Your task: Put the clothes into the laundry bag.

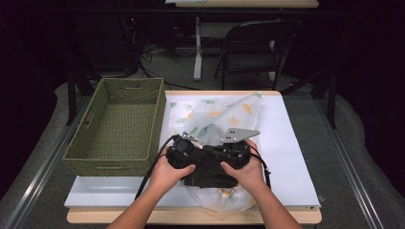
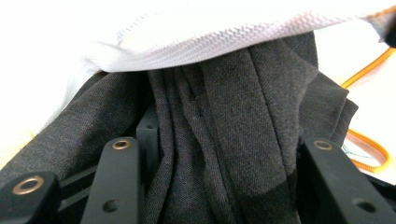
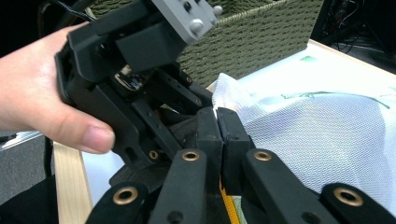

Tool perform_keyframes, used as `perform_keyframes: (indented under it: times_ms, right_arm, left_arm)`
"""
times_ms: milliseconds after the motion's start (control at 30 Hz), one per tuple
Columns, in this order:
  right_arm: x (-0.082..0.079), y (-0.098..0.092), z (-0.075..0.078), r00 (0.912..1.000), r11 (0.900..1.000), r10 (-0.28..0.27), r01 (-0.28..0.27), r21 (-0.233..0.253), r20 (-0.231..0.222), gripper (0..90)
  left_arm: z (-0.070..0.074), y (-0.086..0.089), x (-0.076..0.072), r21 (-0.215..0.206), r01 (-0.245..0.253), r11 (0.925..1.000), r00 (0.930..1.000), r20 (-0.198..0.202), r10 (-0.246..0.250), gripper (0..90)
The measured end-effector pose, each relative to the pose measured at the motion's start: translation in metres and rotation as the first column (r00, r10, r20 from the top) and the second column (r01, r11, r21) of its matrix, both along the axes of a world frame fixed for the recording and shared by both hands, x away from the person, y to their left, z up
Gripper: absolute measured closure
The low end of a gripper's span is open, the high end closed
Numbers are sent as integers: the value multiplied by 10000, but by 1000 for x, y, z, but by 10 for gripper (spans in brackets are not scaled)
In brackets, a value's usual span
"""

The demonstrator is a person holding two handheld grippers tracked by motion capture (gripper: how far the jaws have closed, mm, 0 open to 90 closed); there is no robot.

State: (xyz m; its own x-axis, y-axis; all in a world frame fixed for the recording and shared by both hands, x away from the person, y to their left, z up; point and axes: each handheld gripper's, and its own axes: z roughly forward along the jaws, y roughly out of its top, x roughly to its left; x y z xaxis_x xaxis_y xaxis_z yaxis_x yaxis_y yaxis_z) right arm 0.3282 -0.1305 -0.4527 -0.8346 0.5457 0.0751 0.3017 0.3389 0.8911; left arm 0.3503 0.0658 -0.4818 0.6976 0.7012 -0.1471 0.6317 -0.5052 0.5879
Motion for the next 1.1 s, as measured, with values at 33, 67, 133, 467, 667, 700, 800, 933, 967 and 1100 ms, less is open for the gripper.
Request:
perform_keyframes:
  times_ms: [33, 67, 133, 467, 667, 700, 800, 933, 967, 1100]
  right_arm:
    - [0, 0, 0, 10000, 10000, 0, 0, 0, 0, 890]
    - [0, -1, -1, 10000, 10000, -21, 21, 8, -45, 889]
    - [1, -1, -2, 10000, 10000, -13, 13, -25, -50, 890]
    - [2, 0, -5, 10000, 9997, -52, 52, -243, -20, 889]
    - [3, 1, -8, 10000, 9995, -70, 68, -323, -58, 889]
    - [2, 1, -8, 10000, 9994, -79, 77, -338, -55, 889]
    - [3, 2, -8, 9999, 9992, -97, 95, -391, -54, 889]
    - [3, 3, -10, 9999, 9992, -68, 65, -395, -78, 889]
    - [3, 3, -10, 9999, 9992, -59, 55, -406, -92, 889]
    - [2, 4, -10, 9999, 9990, -70, 66, -451, -90, 889]
  left_arm:
    - [0, 0, 0, 0, 0, 10000, 10000, 0, 0, 491]
    - [0, 0, -1, -69, -53, 10000, 10000, -4, 53, 483]
    - [1, -1, -2, -64, -114, 9999, 9999, -9, 114, 473]
    - [10, -1, -7, 285, -412, 9987, 9991, 100, 409, 437]
    - [8, -1, -6, 666, -357, 9971, 9994, -11, 358, 426]
    - [6, 0, -4, 714, -216, 9972, 9997, -58, 221, 435]
    - [2, 3, -3, 871, 92, 9962, 9997, 199, -110, 435]
    - [-2, 4, -3, 754, -68, 9971, 9999, -77, 74, 417]
    - [-2, 4, -3, 754, -68, 9971, 9999, -77, 74, 407]
    - [-1, 3, -5, 824, -16, 9966, 9998, -206, 33, 356]
